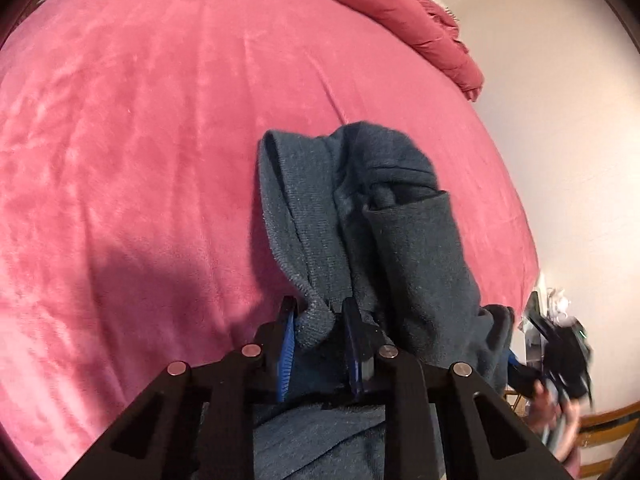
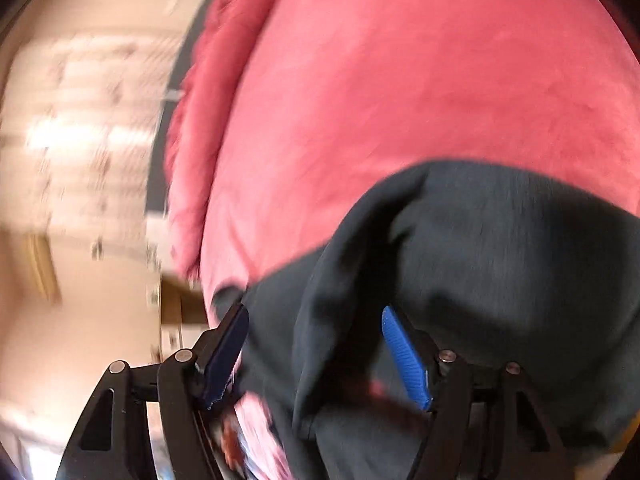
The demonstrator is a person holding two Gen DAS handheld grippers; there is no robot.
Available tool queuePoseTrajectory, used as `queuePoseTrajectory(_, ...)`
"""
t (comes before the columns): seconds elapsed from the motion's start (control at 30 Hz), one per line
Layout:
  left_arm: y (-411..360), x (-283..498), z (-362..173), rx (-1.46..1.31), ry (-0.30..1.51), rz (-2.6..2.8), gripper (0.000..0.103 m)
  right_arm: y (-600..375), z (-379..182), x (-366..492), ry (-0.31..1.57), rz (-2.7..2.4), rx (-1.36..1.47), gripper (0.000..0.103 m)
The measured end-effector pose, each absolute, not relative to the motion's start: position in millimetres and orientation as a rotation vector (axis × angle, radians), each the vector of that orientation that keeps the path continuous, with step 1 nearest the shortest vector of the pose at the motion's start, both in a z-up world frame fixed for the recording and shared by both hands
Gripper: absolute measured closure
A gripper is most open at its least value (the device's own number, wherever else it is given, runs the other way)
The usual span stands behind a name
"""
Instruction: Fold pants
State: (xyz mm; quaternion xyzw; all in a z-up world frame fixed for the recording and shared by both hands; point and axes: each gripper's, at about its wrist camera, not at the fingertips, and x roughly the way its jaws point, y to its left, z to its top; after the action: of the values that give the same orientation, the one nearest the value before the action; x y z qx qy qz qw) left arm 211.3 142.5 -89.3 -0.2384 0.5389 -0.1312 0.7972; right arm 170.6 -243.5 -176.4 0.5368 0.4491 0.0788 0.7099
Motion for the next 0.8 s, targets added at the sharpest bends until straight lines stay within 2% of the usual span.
queuePoseTrajectory(0.1,149.0,202.9,-82.5,-0.498,1.123,-0.307,0.083,-249.6,-196.4,191.7,1.015,0.131,1.245,0.034)
queuePoseTrajectory(0.17,155.9,198.2,-79.1,-0.508,1.11,-0.319,0.084,-249.7,-202.5,202.1,1.025,0.103,1.236,0.049)
queuePoseTrajectory(0.2,159.9,193.7,-75.8,-0.515,1.1,-0.327,0.084,-248.3,-200.7,206.7,1.038,0.099,1.21,0.07)
queuePoseTrajectory(0.23,164.7,189.6,-72.3,-0.523,1.089,-0.334,0.084,-243.2,-196.8,210.1,1.065,0.063,1.139,0.082)
queuePoseTrajectory(0.33,176.2,177.1,-63.5,-0.549,1.058,-0.343,0.084,-225.3,-180.9,214.5,1.06,0.12,1.021,0.092)
queuePoseTrajectory(0.63,241.0,121.1,-26.7,-0.654,0.907,-0.303,0.085,-198.8,-61.8,239.2,0.905,0.315,0.738,0.095)
queuePoseTrajectory(0.8,283.6,85.6,-3.0,-0.708,0.821,-0.241,0.085,-153.5,-10.2,252.2,0.848,0.407,0.695,0.095)
